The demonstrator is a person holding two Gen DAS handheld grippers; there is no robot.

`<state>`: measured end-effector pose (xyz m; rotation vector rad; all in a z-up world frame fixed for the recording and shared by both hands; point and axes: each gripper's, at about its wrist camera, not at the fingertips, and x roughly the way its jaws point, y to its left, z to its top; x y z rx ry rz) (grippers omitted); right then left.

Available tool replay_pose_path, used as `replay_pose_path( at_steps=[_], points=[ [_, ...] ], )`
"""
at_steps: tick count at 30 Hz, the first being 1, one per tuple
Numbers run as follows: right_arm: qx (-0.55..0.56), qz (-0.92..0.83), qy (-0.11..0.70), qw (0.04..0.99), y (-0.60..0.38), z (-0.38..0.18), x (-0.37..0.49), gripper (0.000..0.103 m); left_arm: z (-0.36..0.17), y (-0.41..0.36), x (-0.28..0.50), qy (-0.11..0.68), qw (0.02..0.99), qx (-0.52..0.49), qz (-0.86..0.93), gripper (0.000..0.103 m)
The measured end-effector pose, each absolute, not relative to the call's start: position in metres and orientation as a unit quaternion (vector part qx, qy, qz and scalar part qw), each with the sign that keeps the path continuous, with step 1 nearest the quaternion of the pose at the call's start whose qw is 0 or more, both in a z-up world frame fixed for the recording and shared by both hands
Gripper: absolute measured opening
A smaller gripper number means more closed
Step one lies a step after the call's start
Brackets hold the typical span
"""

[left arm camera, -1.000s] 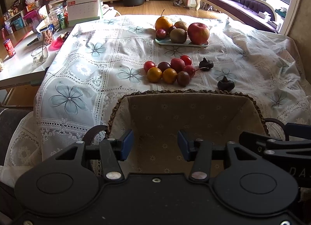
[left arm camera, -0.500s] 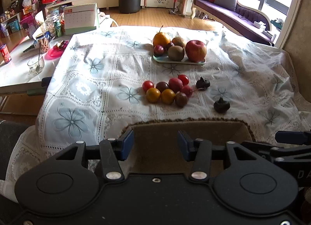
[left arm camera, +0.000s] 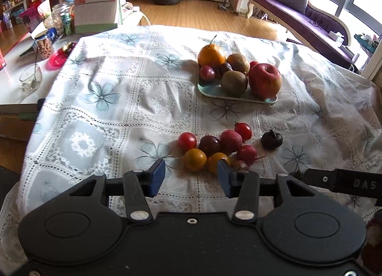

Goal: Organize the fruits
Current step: 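Grasp the dark purple fruit with the right tool while the left tool approaches the fruit cluster, then grasp the orange fruit in the cluster with the left tool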

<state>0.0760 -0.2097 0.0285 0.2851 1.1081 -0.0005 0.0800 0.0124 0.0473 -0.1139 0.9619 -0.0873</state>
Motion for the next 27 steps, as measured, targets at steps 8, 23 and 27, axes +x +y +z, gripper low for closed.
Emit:
replay_pose_path(
  at_steps=[8, 23, 27],
  points=[
    [0.101, -0.034, 0.577, 0.809, -0.209, -0.010, 0.110, 0.085, 0.020, 0.005, 0.109, 0.499, 0.864, -0.049, -0.037, 0.051],
    [0.076, -0.066, 0.588, 0.803, -0.199, -0.028, 0.127, 0.047, -0.001, 0.005, 0.135, 0.518, 0.853, -0.047, -0.051, 0.051],
    [0.112, -0.036, 0.563, 0.818, -0.196, -0.016, 0.120, 0.047, -0.010, 0.003, 0.141, 0.522, 0.850, -0.042, -0.046, 0.051]
  ],
)
